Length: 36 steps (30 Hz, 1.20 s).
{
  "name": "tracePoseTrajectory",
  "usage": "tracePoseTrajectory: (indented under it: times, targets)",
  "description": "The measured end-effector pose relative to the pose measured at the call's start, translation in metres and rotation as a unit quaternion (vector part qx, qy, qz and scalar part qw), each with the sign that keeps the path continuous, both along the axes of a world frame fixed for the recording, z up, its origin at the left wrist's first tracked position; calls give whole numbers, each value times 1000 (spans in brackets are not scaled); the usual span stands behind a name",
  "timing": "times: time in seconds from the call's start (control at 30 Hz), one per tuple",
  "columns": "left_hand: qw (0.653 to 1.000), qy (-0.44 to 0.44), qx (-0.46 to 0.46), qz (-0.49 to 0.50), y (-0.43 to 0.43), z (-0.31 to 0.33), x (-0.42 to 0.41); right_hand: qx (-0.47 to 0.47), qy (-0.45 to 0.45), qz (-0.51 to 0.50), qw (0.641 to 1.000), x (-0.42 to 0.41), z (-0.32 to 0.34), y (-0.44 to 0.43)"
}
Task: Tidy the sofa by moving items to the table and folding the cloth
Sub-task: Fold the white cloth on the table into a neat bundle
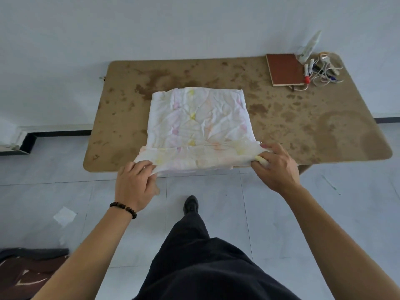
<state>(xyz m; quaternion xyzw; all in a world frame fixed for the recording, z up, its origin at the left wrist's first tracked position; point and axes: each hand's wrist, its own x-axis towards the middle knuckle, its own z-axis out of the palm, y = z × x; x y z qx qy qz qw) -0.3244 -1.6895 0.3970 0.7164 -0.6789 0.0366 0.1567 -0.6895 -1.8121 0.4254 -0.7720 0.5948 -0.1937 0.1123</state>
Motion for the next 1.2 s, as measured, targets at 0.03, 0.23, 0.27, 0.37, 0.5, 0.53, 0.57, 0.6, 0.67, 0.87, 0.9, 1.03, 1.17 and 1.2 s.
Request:
tracePoseTrajectory:
  times: [0.03, 0.23, 0.27, 0.37, 0.5, 0.53, 0.57, 0.6, 0.67, 0.87, 0.9, 1.03, 1.17, 1.2]
  targets:
    - [1000, 1, -12, -7, 1, 6, 0, 6, -1, -5, 1000, -2, 8, 1]
    - [985, 165, 46, 26, -61, 42, 23, 170, -65, -52, 982, 2, 49, -53]
    - [978, 194, 68, 30, -80, 45, 30, 198, -75, -54, 976, 3, 49, -72]
    - [960, 235, 149, 35, -152, 50, 55, 248, -85, -52, 964, 15, 50, -137]
    - [950, 229, 208, 38, -260, 28, 94, 279, -73, -61, 955, 44, 37, -234]
    - [947, 231, 220, 42, -283, 17, 103, 283, -68, -69, 954, 52, 29, -257]
    - [945, 230, 228, 47, -304, 8, 111, 286, -61, -78, 953, 59, 18, -280]
    - [946, 224, 227, 55, -323, -2, 118, 289, -52, -86, 952, 68, 6, -299]
    - [957, 183, 202, 98, -350, -18, 123, 295, -28, -114, 948, 85, -18, -328]
    - [968, 112, 150, 170, -334, -65, 65, 222, 95, -67, 968, 128, -79, -290]
    - [970, 98, 169, 144, -320, -72, 51, 189, 115, -26, 975, 134, -86, -272]
    - [964, 61, 234, 114, -286, -101, 18, 179, 134, 94, 970, 151, -118, -230]
    - [943, 35, 289, 162, -297, -121, 26, 160, 155, 165, 961, 153, -141, -258]
    - [939, 29, 301, 165, -300, -126, 30, 161, 175, 162, 958, 139, -146, -271]
